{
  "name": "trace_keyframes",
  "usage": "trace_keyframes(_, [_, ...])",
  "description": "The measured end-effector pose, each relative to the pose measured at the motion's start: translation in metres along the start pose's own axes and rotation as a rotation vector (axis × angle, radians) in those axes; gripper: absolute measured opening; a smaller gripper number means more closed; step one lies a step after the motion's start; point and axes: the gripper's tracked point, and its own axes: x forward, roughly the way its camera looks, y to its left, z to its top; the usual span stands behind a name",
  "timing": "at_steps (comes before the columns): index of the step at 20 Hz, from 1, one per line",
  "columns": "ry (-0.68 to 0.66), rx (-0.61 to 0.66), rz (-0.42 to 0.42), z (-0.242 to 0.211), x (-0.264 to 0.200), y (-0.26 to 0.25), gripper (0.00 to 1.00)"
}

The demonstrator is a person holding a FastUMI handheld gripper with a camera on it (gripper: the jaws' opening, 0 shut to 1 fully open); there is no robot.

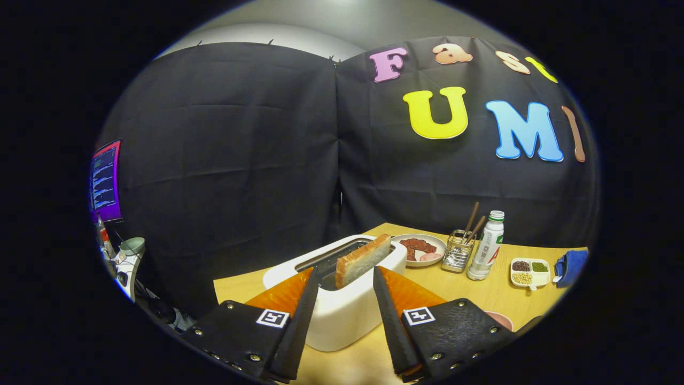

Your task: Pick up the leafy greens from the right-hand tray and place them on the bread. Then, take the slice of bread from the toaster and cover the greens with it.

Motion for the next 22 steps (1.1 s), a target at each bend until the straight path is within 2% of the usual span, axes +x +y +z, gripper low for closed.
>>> trace_keyframes(5, [-0.008,0.020,-0.058,-0.004,0.036,-0.004,0.63])
trace_keyframes(10, [-0.017,0.027,-0.109,-0.001,0.050,-0.010,0.63])
trace_keyframes(12, [-0.014,0.039,-0.107,-0.006,0.057,-0.010,0.38])
trace_keyframes(13, [-0.015,0.052,-0.097,-0.005,0.052,-0.008,0.40])
trace_keyframes(15, [-0.010,0.088,-0.101,-0.003,0.053,-0.007,0.20])
trace_keyframes(16, [-0.017,0.097,-0.098,0.002,0.055,-0.006,0.20])
trace_keyframes(18, [-0.016,0.162,-0.083,0.005,0.054,-0.009,0.03])
trace_keyframes(22, [-0.073,0.211,-0.067,0.033,0.041,-0.013,0.03])
